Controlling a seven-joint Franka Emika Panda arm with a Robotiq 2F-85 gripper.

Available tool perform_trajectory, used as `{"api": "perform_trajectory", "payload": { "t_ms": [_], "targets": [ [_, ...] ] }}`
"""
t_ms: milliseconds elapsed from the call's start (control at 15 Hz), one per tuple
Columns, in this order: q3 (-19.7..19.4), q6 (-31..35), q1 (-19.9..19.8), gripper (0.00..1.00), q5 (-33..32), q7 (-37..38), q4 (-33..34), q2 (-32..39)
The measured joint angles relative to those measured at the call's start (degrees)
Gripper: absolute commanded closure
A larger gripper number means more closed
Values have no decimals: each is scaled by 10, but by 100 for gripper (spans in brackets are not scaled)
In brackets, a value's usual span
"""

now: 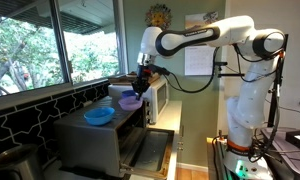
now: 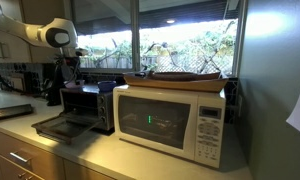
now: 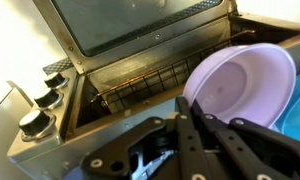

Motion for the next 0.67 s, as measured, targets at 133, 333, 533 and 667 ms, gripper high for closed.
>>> {"api": "perform_trajectory", "payload": {
  "t_ms": [133, 333, 533, 667],
  "targets": [
    [0, 13, 0, 99, 11, 0, -40, -32],
    [2, 26, 0, 99, 23, 1, -99, -79],
    [5, 32, 0, 99, 37, 6, -150, -117],
    [8, 38, 0, 99, 46, 7, -179, -138]
  ]
}}
